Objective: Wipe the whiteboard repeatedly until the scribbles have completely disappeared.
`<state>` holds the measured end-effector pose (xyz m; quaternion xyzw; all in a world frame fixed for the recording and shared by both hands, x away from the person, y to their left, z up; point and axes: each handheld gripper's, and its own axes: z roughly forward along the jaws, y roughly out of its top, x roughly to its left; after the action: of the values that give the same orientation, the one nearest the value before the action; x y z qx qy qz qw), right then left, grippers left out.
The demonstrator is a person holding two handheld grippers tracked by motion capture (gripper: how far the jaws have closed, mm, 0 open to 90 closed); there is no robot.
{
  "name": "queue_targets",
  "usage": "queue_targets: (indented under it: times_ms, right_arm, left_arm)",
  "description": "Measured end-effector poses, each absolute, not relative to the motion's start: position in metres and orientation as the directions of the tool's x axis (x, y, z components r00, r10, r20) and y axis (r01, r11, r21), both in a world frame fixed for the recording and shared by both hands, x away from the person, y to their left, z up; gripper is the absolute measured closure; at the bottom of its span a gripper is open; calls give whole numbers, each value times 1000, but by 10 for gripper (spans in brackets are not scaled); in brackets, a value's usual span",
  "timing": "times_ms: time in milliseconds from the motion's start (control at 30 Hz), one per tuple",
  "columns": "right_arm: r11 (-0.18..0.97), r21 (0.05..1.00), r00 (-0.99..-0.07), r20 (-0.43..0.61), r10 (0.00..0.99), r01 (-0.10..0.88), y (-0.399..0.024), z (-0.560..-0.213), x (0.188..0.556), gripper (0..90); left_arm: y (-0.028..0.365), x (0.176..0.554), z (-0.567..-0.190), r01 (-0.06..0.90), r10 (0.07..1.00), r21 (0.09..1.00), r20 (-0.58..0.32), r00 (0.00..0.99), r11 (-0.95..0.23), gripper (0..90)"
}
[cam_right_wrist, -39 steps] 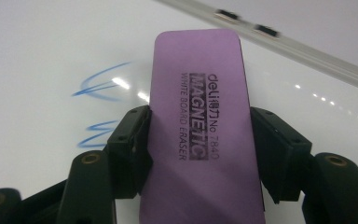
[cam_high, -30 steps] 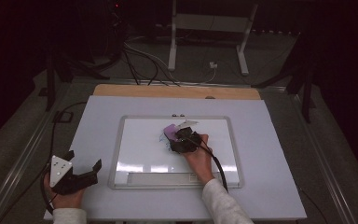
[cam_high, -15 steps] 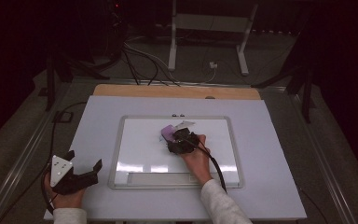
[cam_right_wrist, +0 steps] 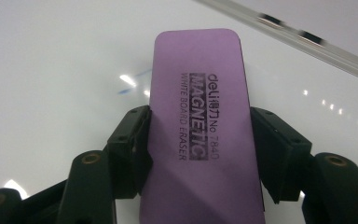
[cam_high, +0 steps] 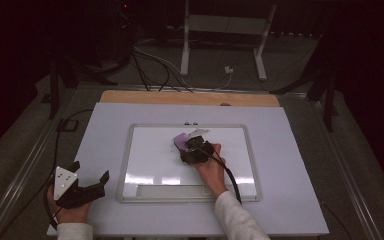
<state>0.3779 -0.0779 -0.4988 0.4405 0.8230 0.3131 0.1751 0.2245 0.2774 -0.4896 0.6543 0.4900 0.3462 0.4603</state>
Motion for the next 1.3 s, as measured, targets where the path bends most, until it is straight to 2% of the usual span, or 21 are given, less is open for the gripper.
queue_targets:
  times_ms: [67, 233, 300, 400, 467, 533, 700, 833, 933, 1133, 1300]
  right_arm:
    - [399, 670, -542, 6, 840, 626, -79, -499, 379, 416]
    - [456, 670, -620, 8, 785, 586, -67, -499, 368, 416]
    - [461, 668, -625, 7, 781, 584, -66, -499, 369, 416]
    - [450, 668, -580, -34, 814, 592, -73, -498, 376, 416]
    - [405, 666, -537, -8, 843, 627, -80, -498, 383, 416]
    - [408, 666, -538, -12, 843, 624, -79, -498, 382, 416]
    - [472, 661, -637, 12, 771, 584, -63, -498, 370, 416]
    - [480, 659, -616, -31, 787, 580, -63, -497, 375, 416]
    - [438, 657, -580, -1, 815, 614, -70, -498, 381, 416]
    - [508, 651, -655, -22, 755, 564, -59, -496, 372, 416]
    - [460, 649, -557, -66, 828, 606, -73, -496, 391, 416]
  left_arm:
    - [277, 225, -490, 326, 959, 940, 4, 283, -100, 6]
    - [275, 226, -490, 325, 957, 940, 11, 288, -109, 6]
    - [275, 225, -490, 325, 958, 940, 8, 287, -105, 6]
    - [276, 225, -490, 326, 959, 940, 5, 283, -101, 6]
    - [276, 226, -491, 327, 959, 940, 3, 284, -100, 6]
    - [276, 226, -491, 329, 958, 939, 5, 287, -103, 6]
    - [274, 226, -490, 325, 957, 939, 11, 291, -110, 6]
    - [276, 225, -490, 324, 958, 940, 7, 287, -104, 6]
    - [277, 226, -491, 328, 958, 939, 4, 285, -101, 6]
    - [275, 226, -490, 324, 957, 940, 9, 290, -107, 6]
    - [276, 225, -490, 327, 958, 940, 4, 286, -101, 6]
